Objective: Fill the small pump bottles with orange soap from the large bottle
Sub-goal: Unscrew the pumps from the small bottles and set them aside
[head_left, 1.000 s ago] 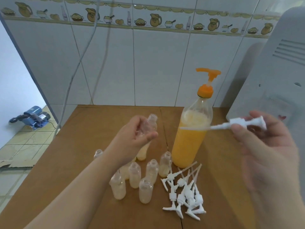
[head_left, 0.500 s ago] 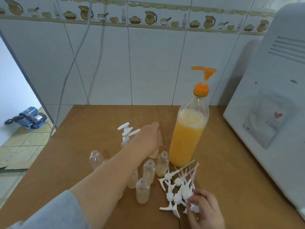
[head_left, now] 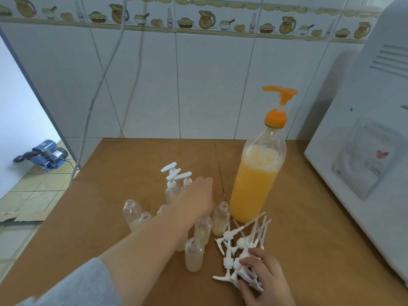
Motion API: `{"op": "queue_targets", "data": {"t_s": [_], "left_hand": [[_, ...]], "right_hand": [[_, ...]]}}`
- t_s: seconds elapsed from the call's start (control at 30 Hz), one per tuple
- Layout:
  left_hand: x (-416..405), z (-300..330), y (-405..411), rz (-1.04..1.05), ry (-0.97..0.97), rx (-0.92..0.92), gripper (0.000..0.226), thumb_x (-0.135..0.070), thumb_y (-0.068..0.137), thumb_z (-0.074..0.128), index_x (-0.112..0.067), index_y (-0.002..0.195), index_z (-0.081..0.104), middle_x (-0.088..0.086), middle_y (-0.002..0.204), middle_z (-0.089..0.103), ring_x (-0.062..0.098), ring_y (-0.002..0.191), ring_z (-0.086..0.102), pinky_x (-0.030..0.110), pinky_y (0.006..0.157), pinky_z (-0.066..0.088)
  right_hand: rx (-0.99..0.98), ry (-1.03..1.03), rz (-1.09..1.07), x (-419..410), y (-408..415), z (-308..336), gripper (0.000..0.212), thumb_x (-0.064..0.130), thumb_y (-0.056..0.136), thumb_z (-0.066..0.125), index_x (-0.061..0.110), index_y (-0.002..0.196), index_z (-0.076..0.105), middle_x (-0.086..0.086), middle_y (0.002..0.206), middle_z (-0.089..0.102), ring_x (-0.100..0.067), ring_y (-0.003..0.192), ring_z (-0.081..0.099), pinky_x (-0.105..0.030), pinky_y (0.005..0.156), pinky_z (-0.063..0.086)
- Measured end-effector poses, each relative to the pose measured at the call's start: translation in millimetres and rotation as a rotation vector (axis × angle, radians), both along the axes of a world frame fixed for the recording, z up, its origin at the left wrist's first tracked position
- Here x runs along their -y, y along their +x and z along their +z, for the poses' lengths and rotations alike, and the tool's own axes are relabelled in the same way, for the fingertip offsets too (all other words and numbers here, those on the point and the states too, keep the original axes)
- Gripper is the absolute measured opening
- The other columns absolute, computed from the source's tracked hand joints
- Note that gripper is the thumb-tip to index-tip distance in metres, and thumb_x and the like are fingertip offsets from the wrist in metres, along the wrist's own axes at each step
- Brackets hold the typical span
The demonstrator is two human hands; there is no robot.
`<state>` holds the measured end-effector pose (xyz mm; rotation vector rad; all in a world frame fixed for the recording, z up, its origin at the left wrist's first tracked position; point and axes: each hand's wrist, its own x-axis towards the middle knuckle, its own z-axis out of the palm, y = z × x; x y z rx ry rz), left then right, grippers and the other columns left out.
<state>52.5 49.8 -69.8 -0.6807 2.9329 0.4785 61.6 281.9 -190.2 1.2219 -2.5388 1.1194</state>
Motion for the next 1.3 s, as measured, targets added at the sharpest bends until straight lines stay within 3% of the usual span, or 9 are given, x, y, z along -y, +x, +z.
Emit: {"op": "queue_targets", "data": {"t_s": [0.13, 0.27, 0.37, 0.47, 0.63, 0.8, 0.97, 1.13, 1.3], "left_hand": [[-7, 26, 26, 0.024, 0.017, -0.236, 0.027, -0.034, 0.091, 0.053, -0.019, 0.114, 0.051, -0.004, 0.112, 0.051, 0.016, 0.097, 0.055, 0.031, 0.076, 0.047], [15, 45, 61, 0.385, 0.041, -0.454, 0.011, -0.028, 0.088, 0.05, -0.019, 0.086, 0.056, -0.004, 0.079, 0.059, 0.015, 0.07, 0.057, 0.033, 0.064, 0.05], [54, 36, 73, 0.572, 0.025, -0.233, 0.021, -0.026, 0.086, 0.057, -0.012, 0.102, 0.058, 0.0, 0.086, 0.058, 0.018, 0.076, 0.055, 0.03, 0.061, 0.043], [73, 22, 62, 0.537, 0.163, 0.031, 0.045, -0.033, 0.081, 0.066, -0.014, 0.119, 0.052, -0.001, 0.098, 0.056, 0.016, 0.085, 0.055, 0.027, 0.068, 0.044], [72, 14, 34, 0.369, 0.154, 0.212, 0.029, -0.035, 0.081, 0.069, -0.014, 0.099, 0.06, 0.0, 0.093, 0.062, 0.014, 0.083, 0.059, 0.024, 0.069, 0.047], [67, 3, 23, 0.369, 0.121, 0.238, 0.024, -0.035, 0.079, 0.069, -0.016, 0.08, 0.056, -0.003, 0.073, 0.056, 0.009, 0.063, 0.055, 0.021, 0.055, 0.041], [58, 12, 35, 0.356, 0.065, 0.079, 0.013, -0.024, 0.084, 0.061, -0.018, 0.082, 0.049, 0.0, 0.077, 0.06, 0.014, 0.07, 0.061, 0.024, 0.057, 0.047], [60, 41, 68, 0.452, 0.083, -0.169, 0.021, -0.031, 0.085, 0.058, -0.011, 0.08, 0.061, 0.001, 0.073, 0.062, 0.01, 0.066, 0.059, 0.022, 0.051, 0.039], [50, 58, 96, 0.457, 0.563, -0.791, 0.041, -0.043, 0.07, 0.077, -0.022, 0.103, 0.065, -0.006, 0.094, 0.069, 0.009, 0.09, 0.064, 0.027, 0.078, 0.049]], "right_hand": [[0.046, 0.034, 0.04, 0, -2, 1, 0.063, 0.032, 0.05, 0.082, 0.05, 0.101, 0.049, 0.033, 0.129, 0.036, 0.004, 0.106, 0.046, 0.002, 0.081, 0.036], [0.023, 0.054, 0.065, -2, -4, 11, 0.06, 0.061, 0.055, 0.072, 0.054, 0.11, 0.047, 0.03, 0.13, 0.038, 0.009, 0.121, 0.037, -0.013, 0.08, 0.038], [-0.001, 0.053, 0.074, -2, -5, 19, 0.062, 0.078, 0.061, 0.062, 0.052, 0.115, 0.046, 0.028, 0.13, 0.039, 0.009, 0.123, 0.035, -0.006, 0.075, 0.034], [-0.017, 0.015, 0.06, 0, -4, 26, 0.06, 0.078, 0.064, 0.06, 0.051, 0.116, 0.047, 0.028, 0.128, 0.041, 0.009, 0.122, 0.036, -0.014, 0.08, 0.037], [-0.04, -0.021, 0.053, 4, -2, 31, 0.055, 0.075, 0.067, 0.06, 0.051, 0.114, 0.048, 0.026, 0.125, 0.044, 0.004, 0.12, 0.041, -0.016, 0.086, 0.035], [-0.024, -0.047, 0.04, 6, 0, 39, 0.049, 0.075, 0.07, 0.057, 0.051, 0.112, 0.049, 0.026, 0.124, 0.046, 0.004, 0.12, 0.041, -0.011, 0.085, 0.037], [0.002, -0.113, 0.038, 14, 2, 56, 0.049, 0.073, 0.07, 0.06, 0.047, 0.111, 0.052, 0.026, 0.123, 0.047, 0.003, 0.12, 0.043, -0.016, 0.086, 0.039], [0.06, -0.274, 0.058, 42, 11, 106, 0.036, 0.044, 0.075, 0.066, 0.035, 0.109, 0.058, 0.023, 0.113, 0.055, 0.0, 0.11, 0.052, -0.006, 0.09, 0.036], [0.566, -0.516, 0.101, 77, 20, 172, 0.026, 0.041, 0.079, 0.069, 0.035, 0.104, 0.063, 0.013, 0.102, 0.066, -0.007, 0.095, 0.061, -0.019, 0.081, 0.05]]}}
